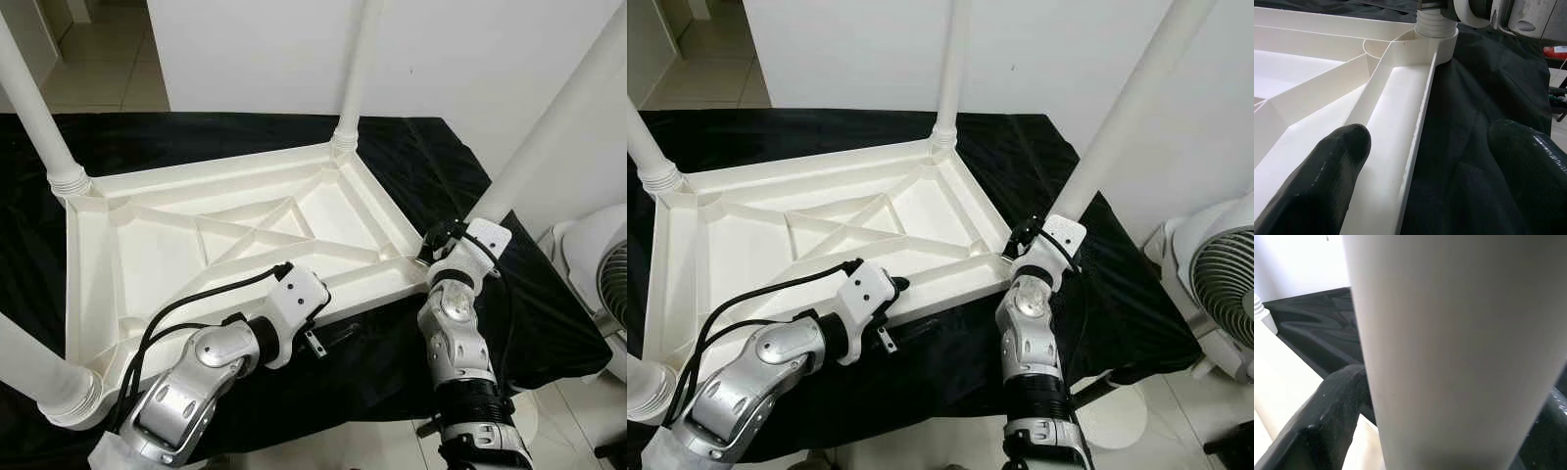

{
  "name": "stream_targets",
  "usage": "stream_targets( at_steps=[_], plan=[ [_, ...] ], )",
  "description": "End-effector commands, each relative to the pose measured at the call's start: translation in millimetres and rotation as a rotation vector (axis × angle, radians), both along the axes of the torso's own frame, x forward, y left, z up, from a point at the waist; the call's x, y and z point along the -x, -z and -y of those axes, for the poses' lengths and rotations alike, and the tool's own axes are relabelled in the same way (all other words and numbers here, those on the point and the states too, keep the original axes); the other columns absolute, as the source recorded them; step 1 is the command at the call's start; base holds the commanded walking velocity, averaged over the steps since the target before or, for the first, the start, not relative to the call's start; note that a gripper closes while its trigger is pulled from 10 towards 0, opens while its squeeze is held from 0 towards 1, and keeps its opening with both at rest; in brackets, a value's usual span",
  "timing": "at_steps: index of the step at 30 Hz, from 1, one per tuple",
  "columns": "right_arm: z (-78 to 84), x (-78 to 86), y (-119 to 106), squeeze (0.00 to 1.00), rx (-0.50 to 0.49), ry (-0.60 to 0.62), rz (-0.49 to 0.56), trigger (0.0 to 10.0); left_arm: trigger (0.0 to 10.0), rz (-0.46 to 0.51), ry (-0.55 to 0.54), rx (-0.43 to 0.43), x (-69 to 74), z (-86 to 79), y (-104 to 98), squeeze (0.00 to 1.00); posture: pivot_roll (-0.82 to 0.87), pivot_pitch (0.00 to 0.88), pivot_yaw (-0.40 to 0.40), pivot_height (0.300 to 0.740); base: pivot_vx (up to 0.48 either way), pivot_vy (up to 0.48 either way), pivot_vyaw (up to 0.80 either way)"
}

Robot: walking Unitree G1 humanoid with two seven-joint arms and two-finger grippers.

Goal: Building children table

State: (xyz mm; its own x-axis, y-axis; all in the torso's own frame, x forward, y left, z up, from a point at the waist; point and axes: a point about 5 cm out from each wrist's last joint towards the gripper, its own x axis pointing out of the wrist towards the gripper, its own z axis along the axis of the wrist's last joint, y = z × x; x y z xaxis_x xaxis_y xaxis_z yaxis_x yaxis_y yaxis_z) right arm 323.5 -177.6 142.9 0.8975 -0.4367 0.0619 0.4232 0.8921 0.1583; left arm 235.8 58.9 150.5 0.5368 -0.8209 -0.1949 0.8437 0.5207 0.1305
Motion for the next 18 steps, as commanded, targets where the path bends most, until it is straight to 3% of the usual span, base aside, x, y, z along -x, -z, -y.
stream_targets(
  at_steps=[1, 3, 4, 12, 18],
  plan=[
    [4.4, 1.9, 5.8, 1.0, -0.002, 0.003, -0.012, 10.0, 10.0, -0.003, 0.014, -0.006, -0.2, 1.7, -1.0, 0.0, 0.13, 0.05, -0.059, 0.74, 0.0, 0.0, 0.0],
    [5.9, 1.1, 5.1, 1.0, 0.008, -0.008, -0.01, 10.0, 10.0, -0.003, 0.014, -0.006, -0.4, 1.9, -1.0, 0.0, 0.13, 0.05, -0.059, 0.74, 0.0, 0.0, 0.0],
    [7.8, 0.3, 4.4, 0.0, 0.021, -0.024, -0.008, 10.0, 10.0, -0.002, 0.013, -0.006, -0.5, 1.9, -0.9, 0.0, 0.13, 0.051, -0.059, 0.74, 0.0, 0.0, 0.0],
    [15.2, 0.8, 3.4, 0.0, 0.068, -0.095, -0.002, 10.0, 10.0, -0.002, 0.014, -0.005, -0.3, 2.0, -0.9, 0.0, 0.13, 0.055, -0.062, 0.74, 0.0, 0.0, 0.0],
    [18.1, 7.2, 9.0, 0.0, 0.081, -0.224, -0.012, 10.0, 10.0, -0.001, 0.011, -0.008, -0.7, 0.5, -1.0, 0.0, 0.13, 0.056, -0.06, 0.74, 0.0, 0.0, 0.0]
  ],
)
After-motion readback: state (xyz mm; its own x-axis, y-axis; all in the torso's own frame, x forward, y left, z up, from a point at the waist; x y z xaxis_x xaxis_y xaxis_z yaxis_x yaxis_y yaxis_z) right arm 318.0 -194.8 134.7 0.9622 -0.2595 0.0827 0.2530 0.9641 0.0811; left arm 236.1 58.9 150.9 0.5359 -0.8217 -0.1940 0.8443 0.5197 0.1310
